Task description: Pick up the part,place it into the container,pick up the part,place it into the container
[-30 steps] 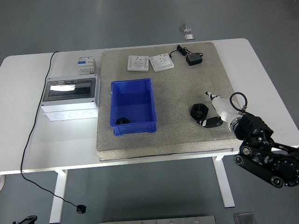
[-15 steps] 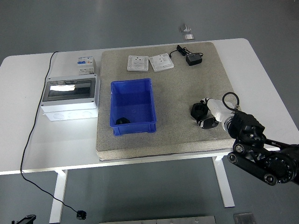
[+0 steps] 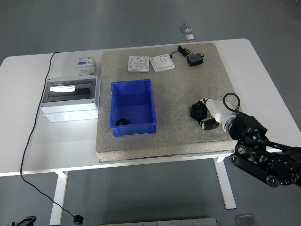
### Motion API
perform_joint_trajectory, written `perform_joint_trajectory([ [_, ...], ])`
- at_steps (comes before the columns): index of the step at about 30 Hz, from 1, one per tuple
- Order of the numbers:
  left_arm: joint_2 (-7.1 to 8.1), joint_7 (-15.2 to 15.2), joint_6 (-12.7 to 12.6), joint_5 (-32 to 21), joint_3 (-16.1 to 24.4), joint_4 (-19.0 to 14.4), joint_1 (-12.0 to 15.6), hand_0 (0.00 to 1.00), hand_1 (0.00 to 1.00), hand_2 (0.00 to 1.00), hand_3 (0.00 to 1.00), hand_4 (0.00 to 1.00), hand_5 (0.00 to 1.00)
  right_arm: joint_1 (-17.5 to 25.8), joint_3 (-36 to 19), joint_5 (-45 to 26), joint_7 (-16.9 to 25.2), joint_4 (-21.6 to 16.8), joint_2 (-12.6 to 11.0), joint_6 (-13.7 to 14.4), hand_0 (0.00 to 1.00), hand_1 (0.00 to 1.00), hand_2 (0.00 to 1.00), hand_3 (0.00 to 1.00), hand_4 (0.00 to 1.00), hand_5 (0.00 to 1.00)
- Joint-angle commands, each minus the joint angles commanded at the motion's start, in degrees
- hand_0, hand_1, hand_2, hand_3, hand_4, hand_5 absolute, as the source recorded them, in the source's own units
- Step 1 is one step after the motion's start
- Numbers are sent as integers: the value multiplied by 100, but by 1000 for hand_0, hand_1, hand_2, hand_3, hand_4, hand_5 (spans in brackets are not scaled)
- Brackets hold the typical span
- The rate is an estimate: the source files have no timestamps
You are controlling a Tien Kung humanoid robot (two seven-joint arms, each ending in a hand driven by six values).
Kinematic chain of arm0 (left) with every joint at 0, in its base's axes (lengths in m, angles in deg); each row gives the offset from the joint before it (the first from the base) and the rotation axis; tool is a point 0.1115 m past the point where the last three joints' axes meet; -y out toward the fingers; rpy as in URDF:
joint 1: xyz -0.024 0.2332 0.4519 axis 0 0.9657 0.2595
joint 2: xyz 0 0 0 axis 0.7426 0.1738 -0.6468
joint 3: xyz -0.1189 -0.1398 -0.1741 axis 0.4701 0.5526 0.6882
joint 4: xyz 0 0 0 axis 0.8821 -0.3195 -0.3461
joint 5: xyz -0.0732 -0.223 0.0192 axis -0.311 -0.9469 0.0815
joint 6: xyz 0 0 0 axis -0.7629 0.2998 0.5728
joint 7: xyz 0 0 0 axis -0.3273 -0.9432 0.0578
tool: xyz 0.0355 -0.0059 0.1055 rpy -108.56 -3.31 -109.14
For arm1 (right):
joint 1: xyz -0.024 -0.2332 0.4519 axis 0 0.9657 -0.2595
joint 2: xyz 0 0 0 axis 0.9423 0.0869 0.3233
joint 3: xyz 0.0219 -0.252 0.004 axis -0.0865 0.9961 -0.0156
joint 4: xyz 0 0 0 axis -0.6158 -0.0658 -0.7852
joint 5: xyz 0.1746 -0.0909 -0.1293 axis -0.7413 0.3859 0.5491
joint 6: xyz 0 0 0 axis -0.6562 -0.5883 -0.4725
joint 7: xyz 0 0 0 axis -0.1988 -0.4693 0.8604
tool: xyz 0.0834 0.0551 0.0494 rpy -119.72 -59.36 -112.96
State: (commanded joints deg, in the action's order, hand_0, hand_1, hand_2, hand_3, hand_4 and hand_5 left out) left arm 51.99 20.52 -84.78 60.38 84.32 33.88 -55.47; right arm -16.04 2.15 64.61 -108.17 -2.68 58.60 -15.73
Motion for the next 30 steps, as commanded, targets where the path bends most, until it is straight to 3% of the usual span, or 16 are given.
perform_joint_trajectory([
  [10, 8, 0, 40, 135, 59, -20, 26, 733, 706, 591, 523, 470, 607, -28, -705, -458, 229, -135, -60, 186, 467, 208, 461, 563, 252, 2],
  [14, 17, 0, 56, 175, 88, -21, 38, 733, 706, 591, 523, 470, 607, -377, -363, -848, 445, -230, 62, 394, 467, 208, 461, 563, 252, 2],
  [24, 43, 0, 39, 228, 123, -19, 18, 733, 705, 594, 526, 474, 603, -1173, 574, -1295, 736, -239, 620, 778, 493, 206, 463, 565, 246, 2],
  [30, 2, 0, 79, 602, 365, -63, -56, 732, 702, 593, 526, 474, 604, -1454, 1264, -1878, 1093, 40, 897, 1421, 510, 219, 465, 580, 249, 2],
])
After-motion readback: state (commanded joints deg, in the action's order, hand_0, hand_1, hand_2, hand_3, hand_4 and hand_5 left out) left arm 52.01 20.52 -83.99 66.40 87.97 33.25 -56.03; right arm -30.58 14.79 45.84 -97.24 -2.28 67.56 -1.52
